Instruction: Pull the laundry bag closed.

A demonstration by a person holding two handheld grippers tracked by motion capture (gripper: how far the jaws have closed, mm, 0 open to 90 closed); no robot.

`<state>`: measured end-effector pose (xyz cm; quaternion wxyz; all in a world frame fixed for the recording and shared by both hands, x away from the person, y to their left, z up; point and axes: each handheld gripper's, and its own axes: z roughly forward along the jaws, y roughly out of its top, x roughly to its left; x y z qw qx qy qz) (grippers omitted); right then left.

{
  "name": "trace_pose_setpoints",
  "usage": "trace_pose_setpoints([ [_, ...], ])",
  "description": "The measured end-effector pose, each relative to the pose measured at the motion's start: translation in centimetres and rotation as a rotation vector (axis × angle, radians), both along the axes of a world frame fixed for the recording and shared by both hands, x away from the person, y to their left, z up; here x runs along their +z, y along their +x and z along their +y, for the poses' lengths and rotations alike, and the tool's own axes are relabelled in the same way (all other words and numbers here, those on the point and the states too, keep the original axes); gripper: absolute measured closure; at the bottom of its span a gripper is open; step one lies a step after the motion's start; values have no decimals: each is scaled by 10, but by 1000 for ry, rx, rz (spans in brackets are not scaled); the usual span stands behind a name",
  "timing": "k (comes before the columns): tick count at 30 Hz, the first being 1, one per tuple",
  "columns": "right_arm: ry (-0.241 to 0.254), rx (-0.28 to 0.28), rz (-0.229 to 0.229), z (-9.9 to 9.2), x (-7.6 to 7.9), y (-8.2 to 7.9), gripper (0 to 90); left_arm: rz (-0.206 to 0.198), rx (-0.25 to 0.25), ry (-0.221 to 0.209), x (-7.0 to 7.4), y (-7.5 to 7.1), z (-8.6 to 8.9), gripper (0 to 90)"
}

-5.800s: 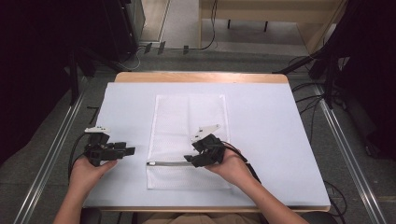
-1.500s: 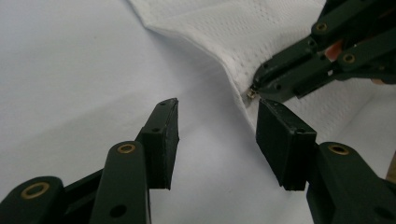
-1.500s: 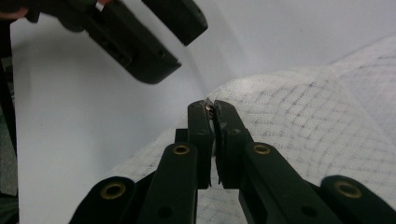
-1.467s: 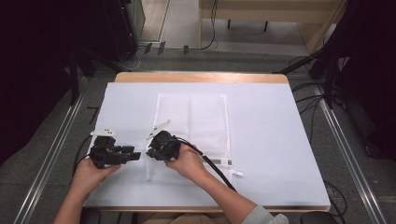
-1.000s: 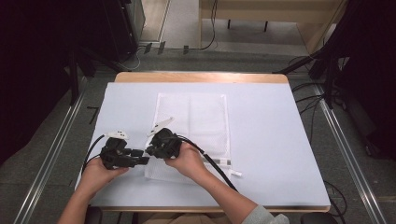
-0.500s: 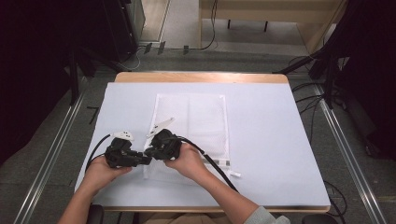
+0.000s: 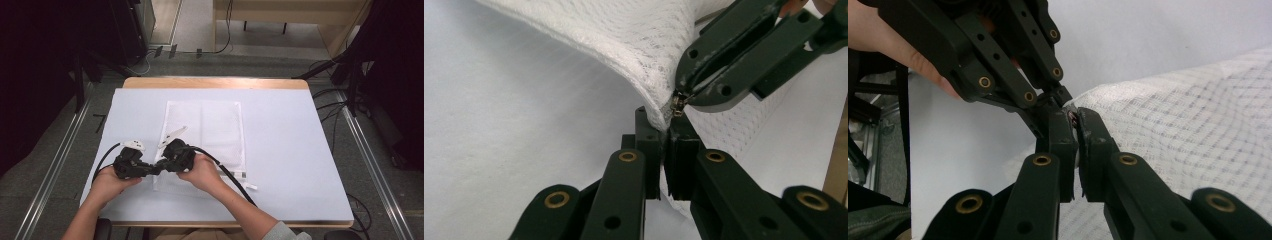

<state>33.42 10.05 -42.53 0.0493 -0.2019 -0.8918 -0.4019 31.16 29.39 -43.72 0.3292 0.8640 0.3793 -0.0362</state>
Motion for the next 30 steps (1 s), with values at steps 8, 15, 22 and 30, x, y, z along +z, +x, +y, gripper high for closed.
trace_pose_setpoints([
  [8,1,-18,10,-2,-7,2,881,22,-3,21,1,1,-4,881],
  [15,21,-18,8,-6,-11,2,884,31,-1,26,2,1,-5,884],
  [22,33,-10,-6,-7,-16,2,885,36,-10,36,3,1,-3,887],
  [30,30,-10,-6,-11,-17,3,885,25,-5,24,4,0,-2,888],
])
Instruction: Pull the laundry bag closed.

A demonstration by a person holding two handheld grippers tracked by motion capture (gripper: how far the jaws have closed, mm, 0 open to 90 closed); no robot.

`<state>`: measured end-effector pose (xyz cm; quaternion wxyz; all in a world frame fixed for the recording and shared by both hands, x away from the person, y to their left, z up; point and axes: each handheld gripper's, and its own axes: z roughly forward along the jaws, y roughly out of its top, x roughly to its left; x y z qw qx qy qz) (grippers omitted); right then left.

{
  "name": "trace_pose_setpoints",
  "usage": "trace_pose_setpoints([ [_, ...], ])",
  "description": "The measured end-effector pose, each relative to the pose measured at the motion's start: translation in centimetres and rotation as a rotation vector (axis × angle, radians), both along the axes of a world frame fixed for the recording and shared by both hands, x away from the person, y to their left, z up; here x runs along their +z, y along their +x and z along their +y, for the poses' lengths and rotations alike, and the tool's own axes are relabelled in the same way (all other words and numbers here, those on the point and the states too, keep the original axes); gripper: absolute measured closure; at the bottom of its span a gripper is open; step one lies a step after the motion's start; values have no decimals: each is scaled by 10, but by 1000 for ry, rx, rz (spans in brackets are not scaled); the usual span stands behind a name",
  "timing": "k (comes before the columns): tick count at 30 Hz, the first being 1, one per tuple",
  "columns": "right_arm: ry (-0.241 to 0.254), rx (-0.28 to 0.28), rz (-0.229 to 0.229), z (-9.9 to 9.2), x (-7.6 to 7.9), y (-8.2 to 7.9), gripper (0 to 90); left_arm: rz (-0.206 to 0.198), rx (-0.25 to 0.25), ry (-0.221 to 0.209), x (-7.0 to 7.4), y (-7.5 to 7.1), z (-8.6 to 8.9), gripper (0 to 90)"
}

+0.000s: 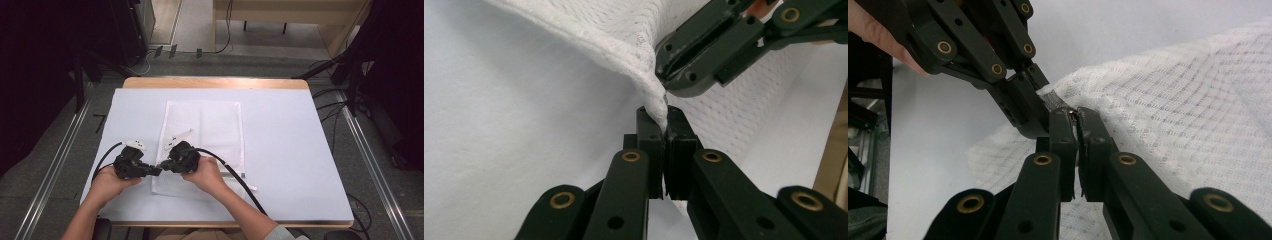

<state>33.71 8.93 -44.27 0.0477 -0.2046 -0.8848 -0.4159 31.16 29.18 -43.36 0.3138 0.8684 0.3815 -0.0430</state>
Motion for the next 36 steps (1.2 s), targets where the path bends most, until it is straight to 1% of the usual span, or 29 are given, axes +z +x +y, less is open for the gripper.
trace_pose_setpoints([
  [3,-16,-21,3,-2,-1,0,885,5,-1,-21,0,0,4,887],
  [4,-25,-21,-2,-4,-2,2,885,18,-11,-26,0,1,7,887],
  [5,-24,-23,6,-5,-2,3,885,12,-11,-31,-1,0,7,887],
  [7,-23,-19,5,-5,-3,2,884,13,-19,-27,-1,0,7,886],
  [9,-36,-14,-2,-6,-3,1,884,7,-18,-25,-1,-1,6,885],
  [11,-25,-8,-4,-8,-3,1,884,-1,-19,-26,-1,-1,6,885],
  [13,-34,-9,-2,-10,-4,2,884,-7,-22,-19,-1,0,7,884],
  [17,-46,-30,10,-17,-7,3,883,-1,-21,-28,-2,-1,7,883],
  [18,-36,-25,14,-19,-8,4,883,0,-21,-25,-2,-1,7,883],
  [19,-41,-32,22,-21,-9,4,883,0,-21,-23,-2,0,7,882],
  [21,-51,-33,20,-23,-10,4,883,-2,-18,-13,-2,-1,7,881],
  [25,-52,-40,21,-28,-12,4,883,-7,-22,-8,-2,-1,7,879],
  [29,-53,-43,24,-32,-10,4,882,-12,-21,-14,-1,-1,7,878],
  [30,-50,-42,23,-33,-10,4,882,-13,-19,-12,-1,-1,7,879],
  [31,-56,-43,19,-33,-10,4,882,-13,-20,-11,-1,-1,7,878],
  [33,-51,-41,23,-35,-10,4,882,-9,-23,-13,-2,-1,7,877],
  [36,-57,-43,22,-36,-10,3,881,-10,-24,-7,-2,-1,6,876],
])
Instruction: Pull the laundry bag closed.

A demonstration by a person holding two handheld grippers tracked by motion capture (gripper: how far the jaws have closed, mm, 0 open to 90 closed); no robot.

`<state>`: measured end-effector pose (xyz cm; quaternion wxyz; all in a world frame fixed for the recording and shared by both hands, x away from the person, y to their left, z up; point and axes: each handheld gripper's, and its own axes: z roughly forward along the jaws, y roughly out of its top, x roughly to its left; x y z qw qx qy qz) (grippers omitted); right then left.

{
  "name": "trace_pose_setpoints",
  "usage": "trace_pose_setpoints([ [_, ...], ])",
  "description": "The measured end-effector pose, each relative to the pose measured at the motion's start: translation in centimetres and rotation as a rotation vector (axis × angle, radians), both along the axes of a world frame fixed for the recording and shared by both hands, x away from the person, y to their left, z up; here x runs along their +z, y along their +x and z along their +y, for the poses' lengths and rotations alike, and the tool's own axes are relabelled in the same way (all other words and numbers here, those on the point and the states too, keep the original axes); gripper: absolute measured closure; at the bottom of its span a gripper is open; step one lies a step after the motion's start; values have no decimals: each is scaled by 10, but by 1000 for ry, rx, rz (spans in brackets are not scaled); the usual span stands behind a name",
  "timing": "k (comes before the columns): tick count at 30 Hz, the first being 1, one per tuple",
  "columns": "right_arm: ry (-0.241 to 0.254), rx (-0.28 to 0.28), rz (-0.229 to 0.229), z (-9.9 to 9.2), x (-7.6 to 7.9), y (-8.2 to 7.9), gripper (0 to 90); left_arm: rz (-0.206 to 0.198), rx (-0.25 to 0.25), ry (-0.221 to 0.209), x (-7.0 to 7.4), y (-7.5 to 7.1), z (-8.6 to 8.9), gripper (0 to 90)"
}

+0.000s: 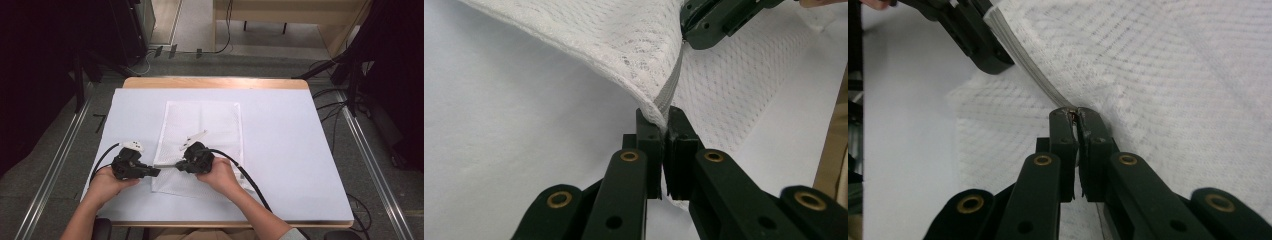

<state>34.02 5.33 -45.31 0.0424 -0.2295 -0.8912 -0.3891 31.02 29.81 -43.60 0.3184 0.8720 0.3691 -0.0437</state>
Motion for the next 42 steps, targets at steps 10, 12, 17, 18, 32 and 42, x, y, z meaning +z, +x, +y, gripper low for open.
trace_pose_setpoints([
  [10,0,4,-10,-4,2,0,880,2,0,-11,0,0,1,875],
  [12,-9,-3,-11,-6,3,0,881,1,3,-7,1,-1,1,875],
  [17,-14,-5,-8,-11,2,0,881,1,4,-6,1,-1,1,876],
  [18,-18,-5,-11,-13,2,1,881,2,4,-7,1,0,1,876],
  [32,-33,-16,-5,-24,2,3,881,6,-3,-8,1,0,2,877],
  [42,-40,-25,4,-36,2,3,881,8,-2,-12,1,-1,1,876],
])
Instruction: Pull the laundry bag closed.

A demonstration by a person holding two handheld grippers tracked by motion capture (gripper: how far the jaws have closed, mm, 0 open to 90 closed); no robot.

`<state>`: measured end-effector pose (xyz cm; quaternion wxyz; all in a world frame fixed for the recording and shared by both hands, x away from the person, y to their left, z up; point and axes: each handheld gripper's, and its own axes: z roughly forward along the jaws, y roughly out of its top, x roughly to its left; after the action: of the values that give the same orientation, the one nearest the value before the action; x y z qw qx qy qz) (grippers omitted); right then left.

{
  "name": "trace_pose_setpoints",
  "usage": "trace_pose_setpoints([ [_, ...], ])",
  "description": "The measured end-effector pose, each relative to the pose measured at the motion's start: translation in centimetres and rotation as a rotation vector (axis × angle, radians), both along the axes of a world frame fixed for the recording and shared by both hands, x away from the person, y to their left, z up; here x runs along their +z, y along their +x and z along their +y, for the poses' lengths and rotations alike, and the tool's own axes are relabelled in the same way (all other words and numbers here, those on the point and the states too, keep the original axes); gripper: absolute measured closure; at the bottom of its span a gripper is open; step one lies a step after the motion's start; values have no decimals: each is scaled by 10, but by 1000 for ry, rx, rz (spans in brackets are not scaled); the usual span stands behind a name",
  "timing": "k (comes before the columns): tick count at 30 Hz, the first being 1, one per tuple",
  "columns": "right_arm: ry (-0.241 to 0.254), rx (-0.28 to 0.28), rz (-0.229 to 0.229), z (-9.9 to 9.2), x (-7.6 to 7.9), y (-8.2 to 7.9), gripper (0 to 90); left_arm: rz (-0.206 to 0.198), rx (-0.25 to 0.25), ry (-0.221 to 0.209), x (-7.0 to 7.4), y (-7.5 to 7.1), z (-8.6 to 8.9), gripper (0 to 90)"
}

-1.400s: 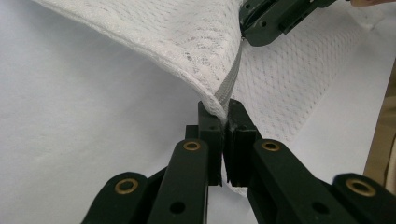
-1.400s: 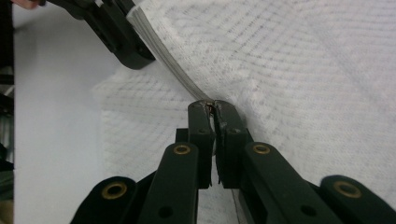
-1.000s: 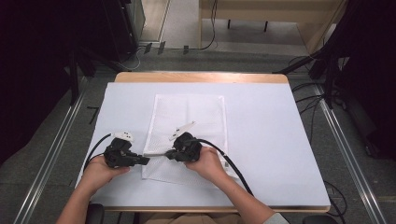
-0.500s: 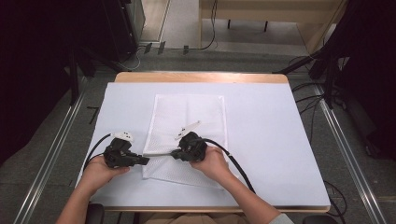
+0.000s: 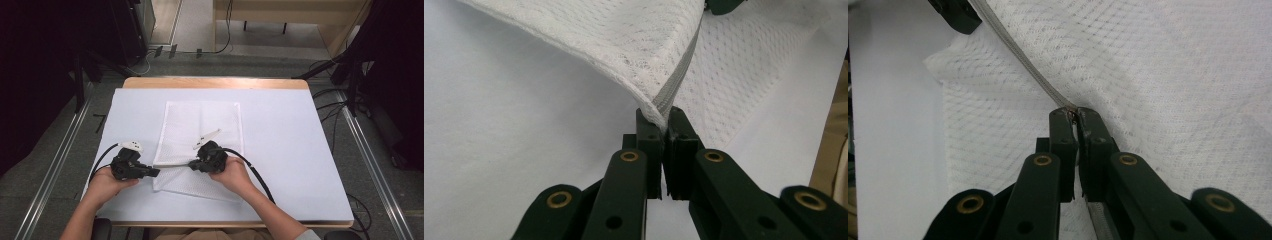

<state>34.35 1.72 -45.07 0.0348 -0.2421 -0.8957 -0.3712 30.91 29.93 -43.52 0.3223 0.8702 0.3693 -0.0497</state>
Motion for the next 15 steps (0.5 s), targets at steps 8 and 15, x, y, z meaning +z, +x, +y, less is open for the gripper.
trace_pose_setpoints([
  [8,-15,-3,1,-9,1,-1,882,4,-1,2,0,0,1,877],
  [15,-22,-22,13,-25,-1,0,881,7,1,3,0,0,1,878],
])
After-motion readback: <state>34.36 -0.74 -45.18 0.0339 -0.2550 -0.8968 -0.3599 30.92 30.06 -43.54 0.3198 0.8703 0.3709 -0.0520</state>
